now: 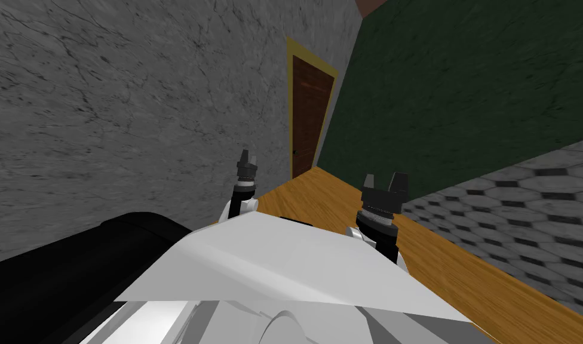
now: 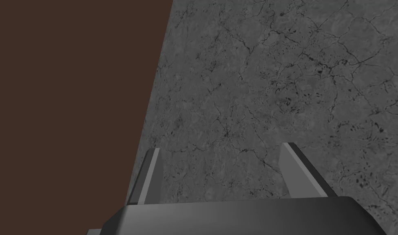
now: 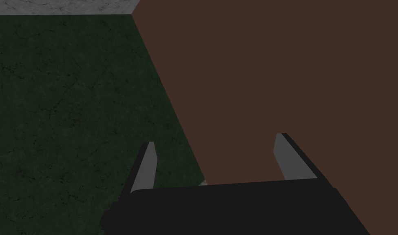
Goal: Pull the door open
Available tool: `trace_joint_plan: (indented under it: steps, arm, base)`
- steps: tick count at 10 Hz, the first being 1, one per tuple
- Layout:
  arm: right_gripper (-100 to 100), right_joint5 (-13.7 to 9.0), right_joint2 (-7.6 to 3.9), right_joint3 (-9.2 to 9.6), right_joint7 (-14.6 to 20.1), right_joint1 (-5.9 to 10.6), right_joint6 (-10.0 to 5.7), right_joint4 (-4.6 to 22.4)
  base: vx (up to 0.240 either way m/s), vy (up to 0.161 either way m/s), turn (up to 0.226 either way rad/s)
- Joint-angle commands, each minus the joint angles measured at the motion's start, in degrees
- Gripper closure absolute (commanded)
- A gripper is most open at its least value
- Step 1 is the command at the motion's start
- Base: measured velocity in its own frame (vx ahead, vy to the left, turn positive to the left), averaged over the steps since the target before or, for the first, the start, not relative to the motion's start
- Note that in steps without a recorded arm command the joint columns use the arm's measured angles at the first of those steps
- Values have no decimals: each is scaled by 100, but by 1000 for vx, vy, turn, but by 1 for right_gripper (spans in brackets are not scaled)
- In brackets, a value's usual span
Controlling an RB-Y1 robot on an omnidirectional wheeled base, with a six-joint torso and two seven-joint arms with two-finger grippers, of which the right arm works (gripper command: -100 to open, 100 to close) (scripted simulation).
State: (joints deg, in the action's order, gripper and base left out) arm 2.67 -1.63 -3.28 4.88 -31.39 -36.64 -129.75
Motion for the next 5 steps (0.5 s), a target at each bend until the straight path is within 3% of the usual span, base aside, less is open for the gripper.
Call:
trace_joint_plan:
  steps: [1,5]
  arm:
    - [-100,66,-54,-41,-186,68,-28,204]
    - [-100,214,-148,-132,-602,219,-89,659]
  base:
    - [74,101,112]
    - [190,-41,150]
